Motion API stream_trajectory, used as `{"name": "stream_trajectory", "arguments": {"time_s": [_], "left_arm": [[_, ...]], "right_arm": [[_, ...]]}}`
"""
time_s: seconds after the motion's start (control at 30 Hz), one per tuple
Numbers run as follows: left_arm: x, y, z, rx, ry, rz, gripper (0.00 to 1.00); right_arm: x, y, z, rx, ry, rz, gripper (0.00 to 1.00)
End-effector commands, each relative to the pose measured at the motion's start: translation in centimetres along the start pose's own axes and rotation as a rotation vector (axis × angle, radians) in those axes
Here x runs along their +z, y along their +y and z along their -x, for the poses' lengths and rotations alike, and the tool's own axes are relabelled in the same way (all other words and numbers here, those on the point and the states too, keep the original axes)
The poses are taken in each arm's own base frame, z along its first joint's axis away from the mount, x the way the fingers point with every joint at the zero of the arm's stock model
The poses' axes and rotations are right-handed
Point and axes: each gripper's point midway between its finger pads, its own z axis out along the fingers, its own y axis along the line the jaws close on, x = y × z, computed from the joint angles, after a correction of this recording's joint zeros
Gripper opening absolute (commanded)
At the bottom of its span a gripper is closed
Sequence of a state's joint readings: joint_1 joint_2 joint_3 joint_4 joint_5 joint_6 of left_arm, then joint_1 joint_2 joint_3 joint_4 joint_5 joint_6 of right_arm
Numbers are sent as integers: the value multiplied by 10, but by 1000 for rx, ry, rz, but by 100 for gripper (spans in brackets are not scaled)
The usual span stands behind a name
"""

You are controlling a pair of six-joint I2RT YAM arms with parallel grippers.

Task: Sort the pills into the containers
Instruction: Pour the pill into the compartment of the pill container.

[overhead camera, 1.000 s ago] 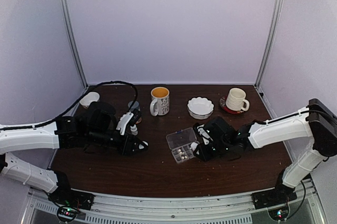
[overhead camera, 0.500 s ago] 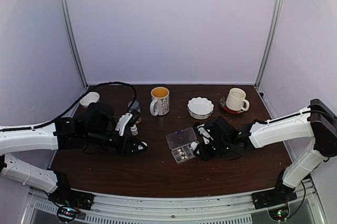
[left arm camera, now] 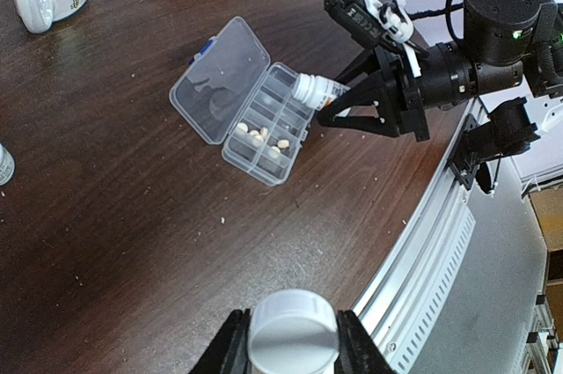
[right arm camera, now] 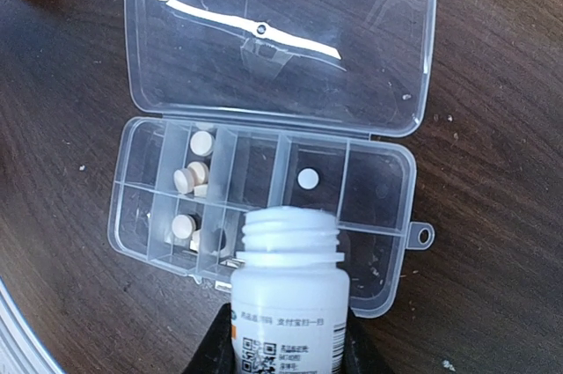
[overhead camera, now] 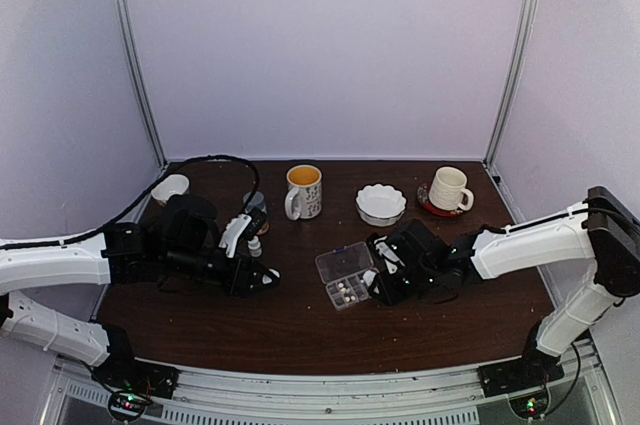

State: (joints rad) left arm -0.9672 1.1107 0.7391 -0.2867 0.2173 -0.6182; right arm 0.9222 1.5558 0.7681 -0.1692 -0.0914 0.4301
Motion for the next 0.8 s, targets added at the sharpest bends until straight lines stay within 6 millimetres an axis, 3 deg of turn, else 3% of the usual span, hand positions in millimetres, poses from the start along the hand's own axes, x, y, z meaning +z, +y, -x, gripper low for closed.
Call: {"name": "stream_trajectory", "arguments": {"time_s": [0.0,0.23,0.63,0.77], "left_arm": [[-1,-3,7,13,-32,-21,0],[1,-3,6,13,-28,-24,0],[3,-3,5,10,-23,-28,0],[3,-4,5,10,-22,-29,0]], "right_arm": [[-12,3,21,9,-69,11,0],[3,-1,10,8,9,-20,0],[-24,4,36,-1,-69,-22,0],[-21,2,32,-2,-56,-29,0]]}}
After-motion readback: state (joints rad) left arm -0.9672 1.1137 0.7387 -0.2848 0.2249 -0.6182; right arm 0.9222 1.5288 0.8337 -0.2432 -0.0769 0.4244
